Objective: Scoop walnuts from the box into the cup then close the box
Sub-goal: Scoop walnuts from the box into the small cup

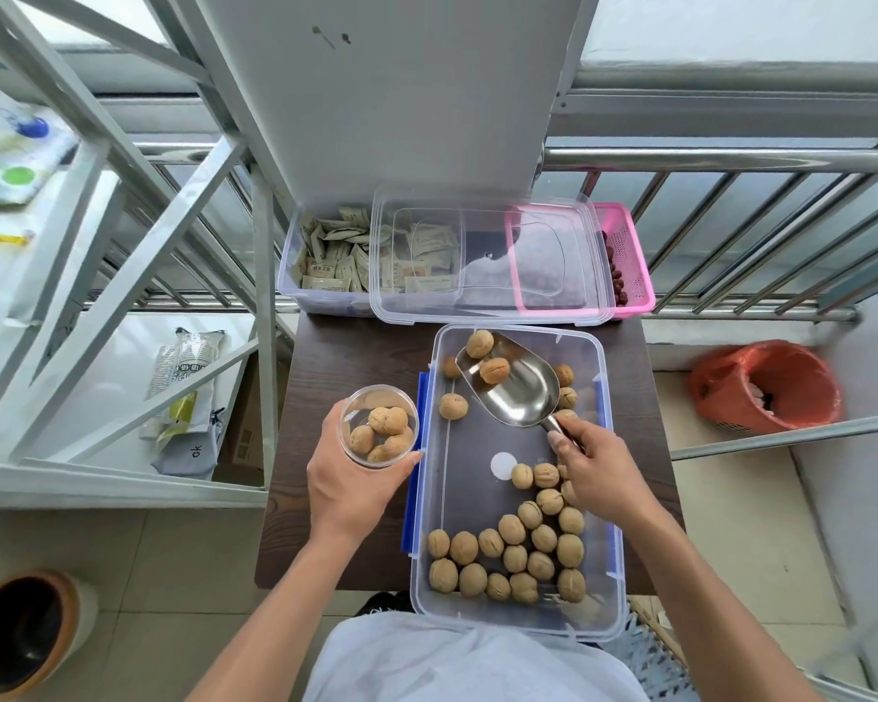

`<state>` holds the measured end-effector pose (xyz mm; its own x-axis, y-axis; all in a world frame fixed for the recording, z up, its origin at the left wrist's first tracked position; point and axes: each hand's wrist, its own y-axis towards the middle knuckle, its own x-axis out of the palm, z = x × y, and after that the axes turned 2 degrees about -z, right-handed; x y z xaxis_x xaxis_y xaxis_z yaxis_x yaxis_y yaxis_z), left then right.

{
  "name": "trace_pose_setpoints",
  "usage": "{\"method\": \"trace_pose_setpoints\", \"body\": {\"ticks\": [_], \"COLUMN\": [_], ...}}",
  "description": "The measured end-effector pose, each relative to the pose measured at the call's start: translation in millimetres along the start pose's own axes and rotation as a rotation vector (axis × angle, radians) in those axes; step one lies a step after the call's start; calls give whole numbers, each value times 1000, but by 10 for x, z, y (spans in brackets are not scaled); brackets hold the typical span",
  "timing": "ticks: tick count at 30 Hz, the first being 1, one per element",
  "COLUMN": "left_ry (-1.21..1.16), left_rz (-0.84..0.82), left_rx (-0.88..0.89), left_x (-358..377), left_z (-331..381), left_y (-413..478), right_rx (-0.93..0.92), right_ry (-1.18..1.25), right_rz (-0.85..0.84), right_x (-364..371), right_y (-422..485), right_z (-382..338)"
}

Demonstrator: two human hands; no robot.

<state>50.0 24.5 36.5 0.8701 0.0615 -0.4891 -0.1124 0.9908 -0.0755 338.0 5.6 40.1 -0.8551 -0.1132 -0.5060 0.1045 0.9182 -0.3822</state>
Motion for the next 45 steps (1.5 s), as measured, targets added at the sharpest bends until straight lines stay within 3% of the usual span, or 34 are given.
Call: {"method": "trace_pose_setpoints", "body": {"ticks": [8,22,29,32,36,41,45], "left_ry": [56,65,57,27,-4,1,-4], "left_rz": [-9,-20,-8,18,120,137,143], "left_rx": [4,17,5,-60,-118,-153,-145], "left_x": [-12,41,31,20,36,78,95], "left_z": [24,-45,-21,-38,-22,-38,-23], "left_y": [51,1,11,26,70,138,149], "right_rx": [-120,-144,-155,-111,8,232,285], "right_ry": [-208,-481,-322,-204,-243,-377,-370], "right_rz": [-278,-319,-226,-117,-64,-202,-265], "right_x": [-504,-508,-570,-580,-524,-354,-223], "right_y": [-321,-604,-497,-394,-274,-195,-196], "right_z": [-632,-1477,-1286,-1080,-788,-461,-289]}}
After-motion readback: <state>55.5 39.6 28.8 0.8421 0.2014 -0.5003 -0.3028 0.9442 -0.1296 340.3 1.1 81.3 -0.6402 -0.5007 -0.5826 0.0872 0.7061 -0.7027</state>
